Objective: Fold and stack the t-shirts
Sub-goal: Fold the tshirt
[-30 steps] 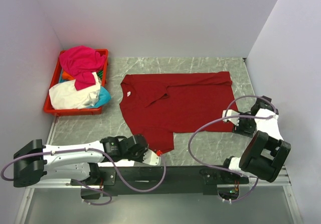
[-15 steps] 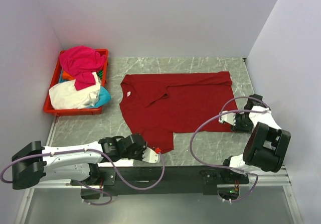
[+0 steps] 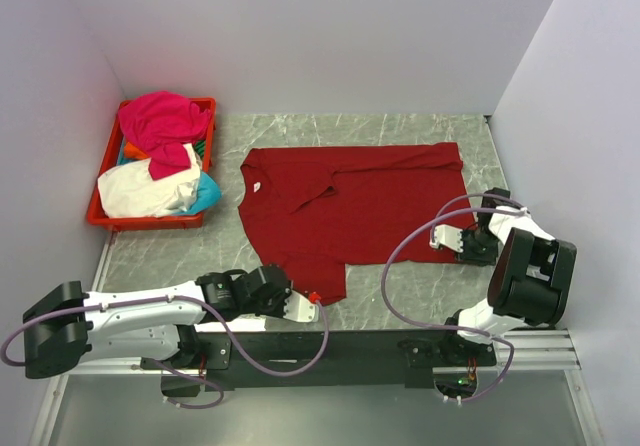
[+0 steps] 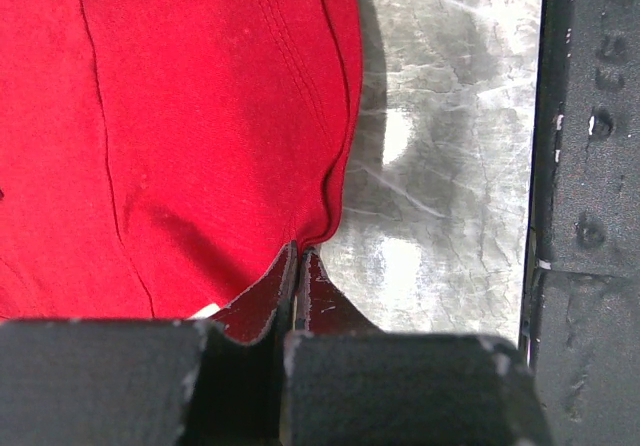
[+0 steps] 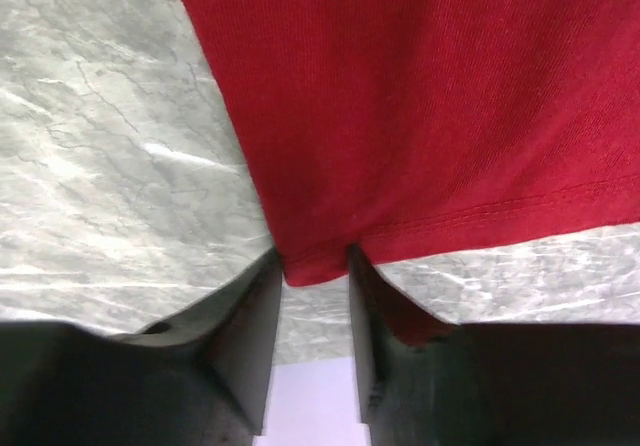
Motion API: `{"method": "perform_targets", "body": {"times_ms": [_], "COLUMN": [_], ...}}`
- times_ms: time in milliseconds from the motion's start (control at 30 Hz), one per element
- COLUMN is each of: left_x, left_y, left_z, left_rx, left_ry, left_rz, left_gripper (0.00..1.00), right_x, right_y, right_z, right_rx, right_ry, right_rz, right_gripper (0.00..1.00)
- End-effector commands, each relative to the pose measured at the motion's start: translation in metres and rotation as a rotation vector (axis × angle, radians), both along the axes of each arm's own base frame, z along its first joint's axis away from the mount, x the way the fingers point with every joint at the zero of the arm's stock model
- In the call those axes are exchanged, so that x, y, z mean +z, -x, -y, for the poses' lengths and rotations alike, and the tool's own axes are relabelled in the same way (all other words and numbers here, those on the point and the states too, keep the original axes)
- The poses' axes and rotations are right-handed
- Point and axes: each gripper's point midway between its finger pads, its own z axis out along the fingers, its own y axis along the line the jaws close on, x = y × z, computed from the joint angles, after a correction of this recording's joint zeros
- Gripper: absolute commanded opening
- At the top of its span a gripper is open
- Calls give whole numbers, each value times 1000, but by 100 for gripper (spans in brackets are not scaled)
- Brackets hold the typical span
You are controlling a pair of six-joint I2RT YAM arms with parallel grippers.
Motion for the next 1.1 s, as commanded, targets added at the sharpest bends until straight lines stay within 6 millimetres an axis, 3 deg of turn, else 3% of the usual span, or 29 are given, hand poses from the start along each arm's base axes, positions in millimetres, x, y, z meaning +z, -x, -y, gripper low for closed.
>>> {"method": "perform_targets", "body": {"times_ms": [0, 33, 167, 400, 633, 800, 1067], "left_x": [10, 11, 22, 50, 90, 119, 145], "left_y": [-2, -2, -9, -32, -64, -93, -125], "left_z": [7, 7, 9, 12, 11, 6, 9], "left_rx": [-16, -15, 10, 80, 154, 224, 253], "left_ry": [49, 49, 84, 177, 292, 339, 340], "left_rz": [16, 18, 50, 86, 151, 224, 294], "left_gripper": [0, 0, 0, 0, 0, 0, 0], "right_x": [-11, -11, 2, 38, 47, 60, 75], "right_y": [-4, -4, -9, -33, -48, -70, -97], "right_z": [-3, -4, -11, -26, -32, -32, -29], "right_rx": [-22, -28, -56, -100, -166, -237, -345], "right_ry": [-18, -24, -71, -180, -239, -275, -313], "right_rz": [-14, -16, 1, 92, 140, 221, 310], "right_gripper": [34, 24, 0, 0, 0, 0, 0]}}
